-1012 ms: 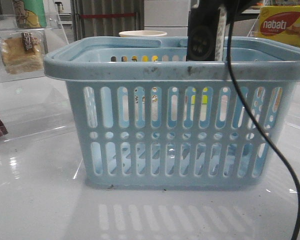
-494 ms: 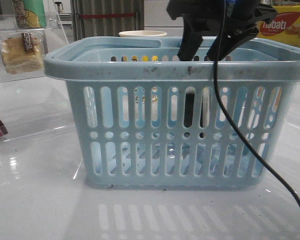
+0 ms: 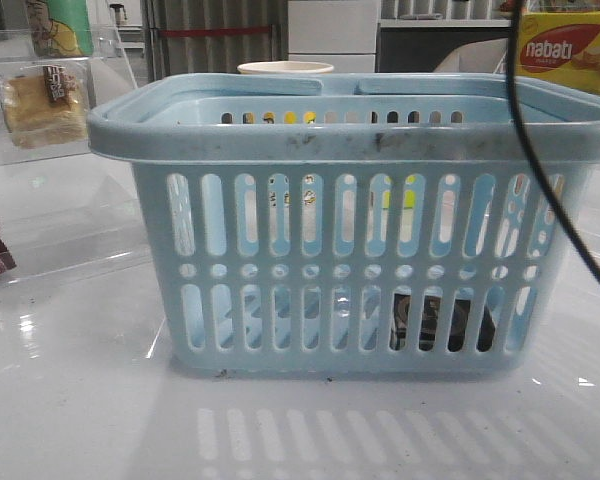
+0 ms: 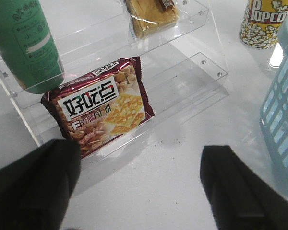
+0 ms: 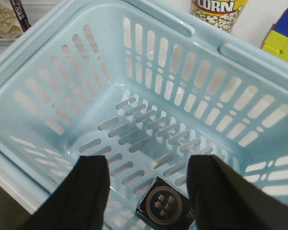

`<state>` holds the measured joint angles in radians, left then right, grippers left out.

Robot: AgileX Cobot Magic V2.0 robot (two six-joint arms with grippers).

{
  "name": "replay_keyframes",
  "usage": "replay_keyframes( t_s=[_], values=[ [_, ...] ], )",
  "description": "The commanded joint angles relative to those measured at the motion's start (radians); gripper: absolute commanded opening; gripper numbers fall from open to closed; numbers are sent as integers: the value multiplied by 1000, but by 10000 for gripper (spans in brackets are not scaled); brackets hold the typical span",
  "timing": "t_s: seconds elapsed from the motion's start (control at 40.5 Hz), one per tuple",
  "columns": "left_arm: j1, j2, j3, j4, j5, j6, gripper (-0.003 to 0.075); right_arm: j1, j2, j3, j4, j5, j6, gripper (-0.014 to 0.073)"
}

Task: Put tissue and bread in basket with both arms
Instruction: 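Open the right gripper to drop the tissue pack into the basket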

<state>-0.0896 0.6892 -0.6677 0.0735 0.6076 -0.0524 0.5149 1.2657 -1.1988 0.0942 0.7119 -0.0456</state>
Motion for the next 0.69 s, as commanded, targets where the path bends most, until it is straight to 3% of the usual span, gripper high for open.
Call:
replay_keyframes(
  t_s=[0.0,0.395,0.666],
  values=[
    [-5,2,-35,-2,-67,-3,571,2,-115,31,-5,-52,-14,477],
    [-5,2,-35,-8,-60,-3,571,2,-403,251,-94,-38,-14,477],
    [-5,119,-139,-30,-22,-3,571,2,-440,268,-94,-10,-14,477]
  ],
)
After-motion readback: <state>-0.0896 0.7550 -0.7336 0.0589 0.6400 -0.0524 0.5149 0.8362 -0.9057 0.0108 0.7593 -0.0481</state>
